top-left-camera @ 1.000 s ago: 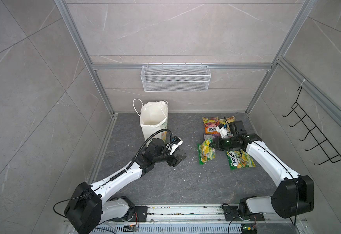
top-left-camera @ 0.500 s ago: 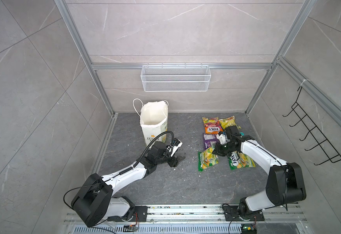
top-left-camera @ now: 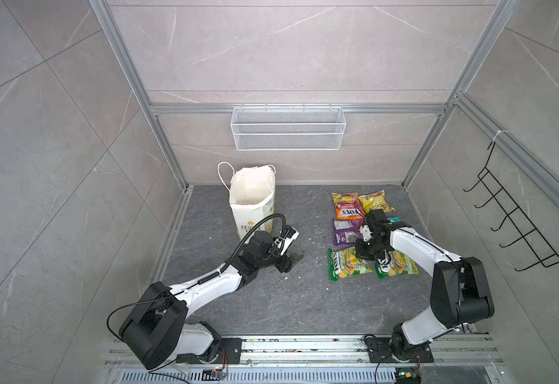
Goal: Take the snacks out of the paper bag
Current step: Place the snack at the middle-right of the table, then move the snack to the middle-right of the table.
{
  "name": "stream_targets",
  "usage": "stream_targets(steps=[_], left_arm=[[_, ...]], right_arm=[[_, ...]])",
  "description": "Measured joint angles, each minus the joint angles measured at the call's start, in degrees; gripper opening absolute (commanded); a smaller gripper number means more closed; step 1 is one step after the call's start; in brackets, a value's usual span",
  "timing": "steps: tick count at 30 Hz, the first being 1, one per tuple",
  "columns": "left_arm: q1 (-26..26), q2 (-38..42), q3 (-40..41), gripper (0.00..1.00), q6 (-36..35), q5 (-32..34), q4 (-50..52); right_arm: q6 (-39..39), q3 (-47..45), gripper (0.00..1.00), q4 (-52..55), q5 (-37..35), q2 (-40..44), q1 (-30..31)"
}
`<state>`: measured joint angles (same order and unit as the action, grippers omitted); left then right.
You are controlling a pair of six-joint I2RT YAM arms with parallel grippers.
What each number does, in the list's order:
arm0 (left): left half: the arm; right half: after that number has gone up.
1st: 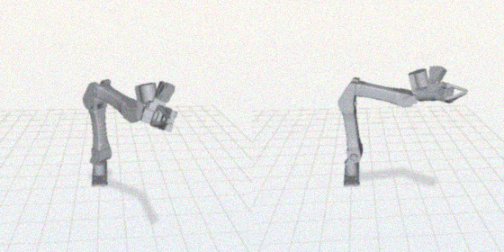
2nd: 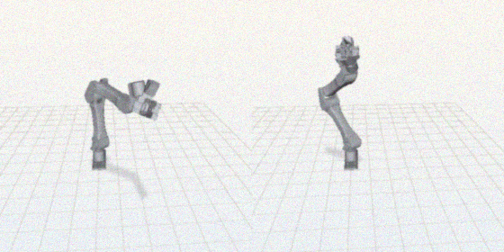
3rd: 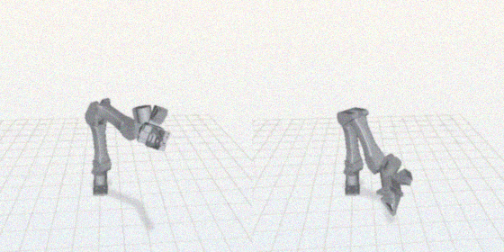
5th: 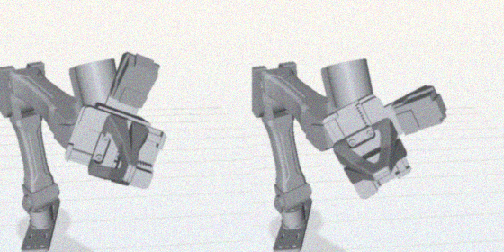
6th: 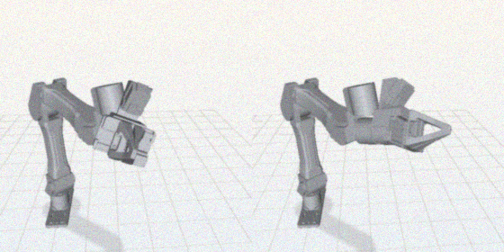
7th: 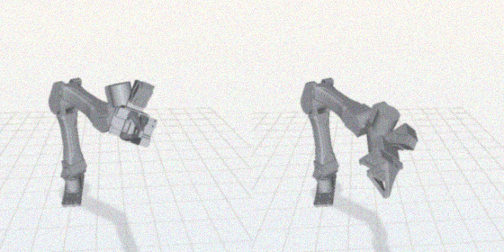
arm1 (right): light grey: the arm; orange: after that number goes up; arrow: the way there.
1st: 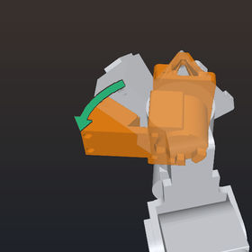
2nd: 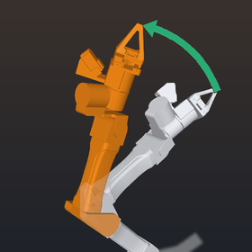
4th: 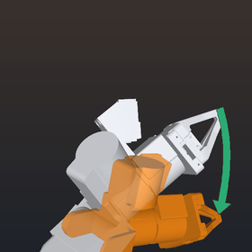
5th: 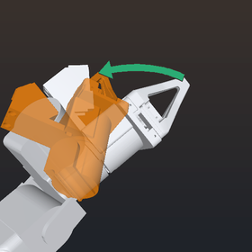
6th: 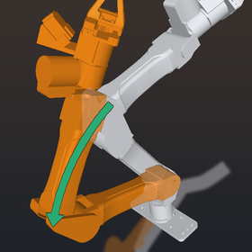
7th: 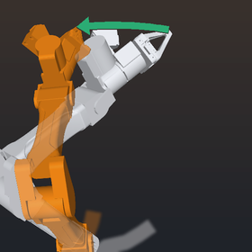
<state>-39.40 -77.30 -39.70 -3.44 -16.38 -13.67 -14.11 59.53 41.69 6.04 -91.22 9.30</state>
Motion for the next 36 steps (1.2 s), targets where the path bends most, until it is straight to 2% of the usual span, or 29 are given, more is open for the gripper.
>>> stream_targets(steps=[3,10,15,18,22,25,26,31,36], left_arm=[[0.00,0.00,-0.04,0.68,0.00,0.15,0.07],[0.00,0.00,-0.17,0.68,0.00,0.28,0.44],[0.00,0.00,-0.98,0.68,-0.02,0.31,0.59],[0.00,0.00,-1.27,0.68,-0.04,0.39,0.90],[0.00,0.00,-1.33,0.68,-0.02,1.16,1.01],[0.00,0.00,-1.33,0.68,0.00,1.55,1.01],[0.00,0.00,-1.33,0.69,-0.02,1.81,1.07],[0.00,0.00,-1.33,0.68,-0.02,2.84,1.60],[0.00,0.00,-1.44,0.68,-0.04,2.84,2.10]], right_arm=[[0.00,0.00,0.07,0.26,-1.49,-0.20,0.00],[-0.22,0.04,0.39,1.42,-6.99,-0.35,0.00],[-0.66,0.90,0.46,3.50,-9.75,-0.15,0.04],[-0.66,1.68,0.56,3.91,-9.44,2.51,1.22],[-1.14,3.17,0.59,3.82,-6.86,7.28,7.04],[-2.14,3.37,0.61,3.58,-5.97,7.04,10.75],[-2.80,3.17,0.67,3.54,-5.99,6.38,11.47],[-5.70,-0.42,0.68,2.86,-6.75,4.09,12.22],[-7.41,-2.43,0.64,1.38,-7.65,0.35,12.24]])
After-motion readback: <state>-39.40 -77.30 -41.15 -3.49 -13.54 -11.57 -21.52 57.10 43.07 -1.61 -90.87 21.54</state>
